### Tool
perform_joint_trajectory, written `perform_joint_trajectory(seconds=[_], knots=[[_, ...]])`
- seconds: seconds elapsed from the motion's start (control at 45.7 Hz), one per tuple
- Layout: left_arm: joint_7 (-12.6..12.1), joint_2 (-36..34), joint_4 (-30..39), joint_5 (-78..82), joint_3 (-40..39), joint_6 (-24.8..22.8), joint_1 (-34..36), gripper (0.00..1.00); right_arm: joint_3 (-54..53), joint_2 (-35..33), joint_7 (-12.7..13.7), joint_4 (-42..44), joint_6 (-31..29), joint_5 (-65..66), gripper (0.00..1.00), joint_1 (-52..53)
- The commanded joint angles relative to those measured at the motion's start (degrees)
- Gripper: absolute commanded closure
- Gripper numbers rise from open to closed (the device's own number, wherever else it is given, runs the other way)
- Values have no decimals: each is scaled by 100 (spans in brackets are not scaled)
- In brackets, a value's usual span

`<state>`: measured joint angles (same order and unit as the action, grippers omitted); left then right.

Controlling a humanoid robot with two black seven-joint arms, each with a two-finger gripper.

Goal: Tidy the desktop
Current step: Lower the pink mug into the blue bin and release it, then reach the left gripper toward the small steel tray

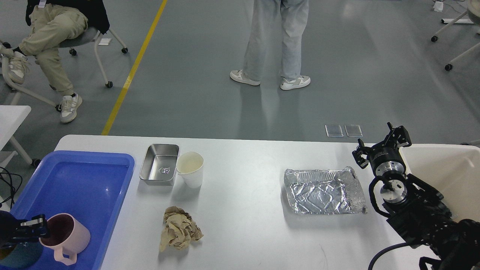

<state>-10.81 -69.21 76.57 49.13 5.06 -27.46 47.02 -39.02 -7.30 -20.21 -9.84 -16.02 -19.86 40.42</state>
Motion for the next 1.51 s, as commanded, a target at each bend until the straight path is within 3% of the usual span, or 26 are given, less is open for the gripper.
perform_joint_trajectory(seconds=[0.0, 0.153, 0.306, 0.569, 0.854, 1.051, 1.116, 1.226, 1.488], knots=[[9, -66, 139, 0, -128, -58, 1, 73, 0, 0, 0, 0, 2, 0, 0, -8], [0, -487, 648, 0, -461, -163, 80, 72, 0, 0, 0, 0, 2, 0, 0, 0], [-17, -777, 921, -35, -1313, -813, 88, 70, 0, 18, 0, 0, 2, 0, 0, 36], [0, -971, 1036, -79, -2597, -1288, 194, 57, 0, 27, 0, 0, 11, 0, 0, 27], [0, -1208, 983, -395, -2624, -1306, 817, 39, 0, 27, -9, 0, 2, 0, 0, -8], [18, -1314, 957, -553, -2633, -1315, 1230, 33, 0, 18, -9, 0, 2, 0, 0, -17], [9, -1366, 948, -833, -2633, -1306, 1353, 20, 0, 18, -9, 0, 2, 0, 0, -17], [-9, -1384, 878, -1151, -2633, -1306, 1459, 15, 9, 18, -9, 0, 2, 0, 0, -35], [-96, -1244, 448, -1178, -2562, -1209, 1416, 13, 9, 18, -9, 0, 11, 0, 0, -52]])
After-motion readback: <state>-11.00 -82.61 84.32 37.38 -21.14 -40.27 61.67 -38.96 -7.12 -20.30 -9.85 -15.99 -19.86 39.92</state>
